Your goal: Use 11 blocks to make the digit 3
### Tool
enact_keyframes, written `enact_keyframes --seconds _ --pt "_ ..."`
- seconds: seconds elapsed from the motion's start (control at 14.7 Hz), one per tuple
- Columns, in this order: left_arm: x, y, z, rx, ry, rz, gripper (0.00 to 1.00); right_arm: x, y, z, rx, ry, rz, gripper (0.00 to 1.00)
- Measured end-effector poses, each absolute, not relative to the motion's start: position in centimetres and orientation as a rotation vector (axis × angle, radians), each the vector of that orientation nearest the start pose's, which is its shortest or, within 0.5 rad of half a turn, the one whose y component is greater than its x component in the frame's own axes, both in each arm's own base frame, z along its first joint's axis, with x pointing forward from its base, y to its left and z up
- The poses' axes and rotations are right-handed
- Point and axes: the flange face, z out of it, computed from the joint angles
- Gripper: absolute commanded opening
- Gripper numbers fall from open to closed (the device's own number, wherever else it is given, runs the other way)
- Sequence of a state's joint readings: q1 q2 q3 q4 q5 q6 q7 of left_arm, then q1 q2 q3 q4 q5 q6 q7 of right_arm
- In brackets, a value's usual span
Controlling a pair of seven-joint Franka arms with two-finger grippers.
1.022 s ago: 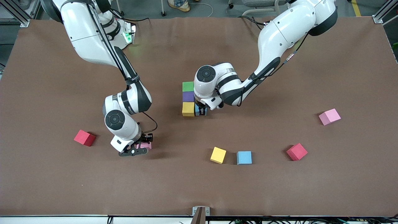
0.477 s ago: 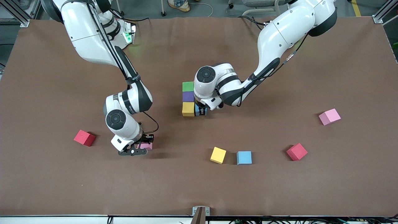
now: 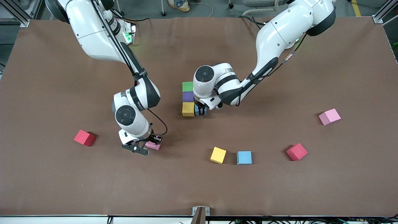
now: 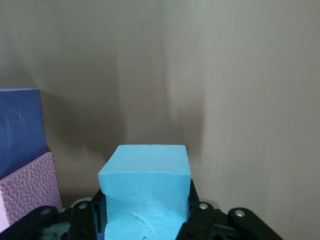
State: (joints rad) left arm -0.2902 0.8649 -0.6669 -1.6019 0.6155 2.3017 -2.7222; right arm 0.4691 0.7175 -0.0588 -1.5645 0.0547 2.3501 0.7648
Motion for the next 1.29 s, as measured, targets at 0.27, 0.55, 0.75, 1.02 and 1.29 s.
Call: enact_keyframes --seconds 0.27,0.55,0.75,1.02,1.29 --pt "46.2 -51.9 20.2 -2.289 -2.228 0.069 0.18 64.7 29.6 23.1 -3.005 0.733 -0.090 0.02" --pt "46.2 -51.9 20.2 -2.289 -2.228 0.069 0.25 64.9 29.3 23.3 -2.909 0.946 -0.051 0.00" --pt "46.2 -52.0 20.2 -2.294 -2.234 0.073 0.56 64.9 29.6 23.4 -2.835 1.119 -0.037 0.00" --pt "46.3 -52.0 20.0 -2.297 -2.238 0.073 1.00 64.6 31.1 24.0 -2.726 1.341 -0.026 0.00" --pt "46.6 -51.7 19.7 -2.293 -2.243 0.067 1.00 64.4 32.0 24.3 -2.673 1.434 -0.022 0.00"
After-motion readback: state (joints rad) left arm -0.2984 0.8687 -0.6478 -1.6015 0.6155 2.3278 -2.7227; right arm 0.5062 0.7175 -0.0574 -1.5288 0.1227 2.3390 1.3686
